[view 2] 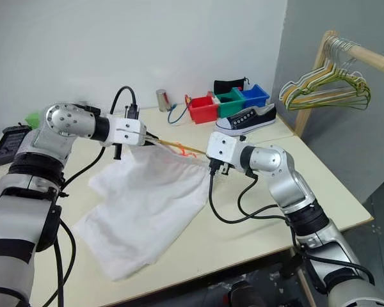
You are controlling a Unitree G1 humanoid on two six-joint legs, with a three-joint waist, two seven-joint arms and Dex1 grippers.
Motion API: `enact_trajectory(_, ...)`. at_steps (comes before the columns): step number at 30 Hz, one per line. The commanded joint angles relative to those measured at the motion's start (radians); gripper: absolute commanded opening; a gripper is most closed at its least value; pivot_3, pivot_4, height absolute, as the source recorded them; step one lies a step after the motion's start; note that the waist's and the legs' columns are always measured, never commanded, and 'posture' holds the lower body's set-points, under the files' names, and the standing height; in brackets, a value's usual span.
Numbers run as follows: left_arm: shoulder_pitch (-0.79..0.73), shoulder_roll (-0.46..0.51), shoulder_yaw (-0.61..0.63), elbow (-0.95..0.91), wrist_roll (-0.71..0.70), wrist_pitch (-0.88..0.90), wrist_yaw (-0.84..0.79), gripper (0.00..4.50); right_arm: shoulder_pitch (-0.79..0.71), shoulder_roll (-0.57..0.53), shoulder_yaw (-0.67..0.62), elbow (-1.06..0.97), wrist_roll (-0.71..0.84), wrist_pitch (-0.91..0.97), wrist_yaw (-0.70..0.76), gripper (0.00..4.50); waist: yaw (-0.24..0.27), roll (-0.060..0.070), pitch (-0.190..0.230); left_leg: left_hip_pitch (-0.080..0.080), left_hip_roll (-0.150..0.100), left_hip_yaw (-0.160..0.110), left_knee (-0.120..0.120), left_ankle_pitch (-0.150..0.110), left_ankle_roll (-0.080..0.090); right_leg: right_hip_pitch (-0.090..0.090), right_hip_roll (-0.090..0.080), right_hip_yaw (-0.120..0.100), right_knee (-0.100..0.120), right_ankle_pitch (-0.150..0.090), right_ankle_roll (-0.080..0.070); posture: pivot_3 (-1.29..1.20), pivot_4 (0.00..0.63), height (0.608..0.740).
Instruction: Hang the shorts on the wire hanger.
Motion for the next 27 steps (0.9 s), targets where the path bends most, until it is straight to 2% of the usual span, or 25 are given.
enact_trajectory(1, 0.133, 0.024, 0.066, -0.225, -0.104, 0.122, -0.005, 0.00, 0.016, -0.091, -0.040, -0.084, 0.063, 0.056, 0.108, 2.94, 0.000, 0.000, 0.000, 0.000, 0.000, 0.000, 0.000, 0.000, 0.000, 0.000, 0.000, 0.000, 0.000, 0.000, 0.000, -0.18, 0.000, 0.740)
enact_trajectory(3, 0.218, 0.026, 0.087, -0.333, -0.135, 0.195, 0.007, 0.00, 0.030, -0.140, -0.040, -0.109, 0.087, 0.082, 0.160, 3.41, 0.000, 0.000, -0.001, 0.000, 0.000, 0.000, 0.000, 0.000, 0.000, 0.000, -0.001, 0.000, 0.000, 0.000, 0.000, -0.18, 0.000, 0.740)
enact_trajectory(8, 0.373, 0.039, 0.124, -0.529, -0.151, 0.336, 0.054, 0.00, 0.037, -0.178, -0.061, -0.126, 0.188, 0.207, 0.226, 4.43, 0.000, -0.001, -0.001, 0.000, 0.000, -0.001, 0.001, 0.000, 0.000, 0.000, 0.000, 0.000, 0.001, 0.000, 0.000, -0.18, 0.000, 0.740)
enact_trajectory(14, 0.476, 0.120, 0.232, -0.694, -0.277, 0.573, 0.019, 0.00, 0.040, -0.155, -0.109, 0.035, 0.298, 0.320, 0.246, 4.43, -0.001, -0.001, -0.002, 0.002, 0.000, -0.001, 0.001, 0.000, 0.000, 0.001, 0.000, -0.001, 0.001, 0.000, 0.000, -0.16, 0.016, 0.740)
enact_trajectory(17, 0.495, 0.170, 0.294, -0.716, -0.355, 0.687, -0.012, 0.00, 0.044, -0.081, -0.128, 0.141, 0.359, 0.407, 0.226, 4.43, 0.001, -0.002, -0.003, 0.002, 0.000, -0.002, 0.001, 0.000, 0.000, 0.002, 0.000, -0.001, 0.001, 0.000, 0.000, -0.15, 0.019, 0.740)
enact_trajectory(22, 0.511, 0.216, 0.328, -0.723, -0.385, 0.736, -0.018, 0.00, 0.008, 0.053, -0.133, 0.279, 0.395, 0.495, 0.153, 4.43, 0.003, -0.002, -0.003, 0.002, 0.000, -0.001, 0.000, 0.000, 0.000, 0.002, 0.000, -0.001, 0.001, 0.000, 0.000, -0.13, 0.022, 0.740)
enact_trajectory(27, 0.519, 0.230, 0.329, -0.736, -0.391, 0.747, -0.014, 0.00, -0.067, 0.164, -0.209, 0.336, 0.490, 0.613, 0.107, 4.43, 0.007, -0.001, -0.003, 0.002, 0.000, -0.002, 0.001, 0.000, 0.000, 0.002, 0.000, -0.001, 0.001, 0.000, 0.000, -0.12, 0.025, 0.740)
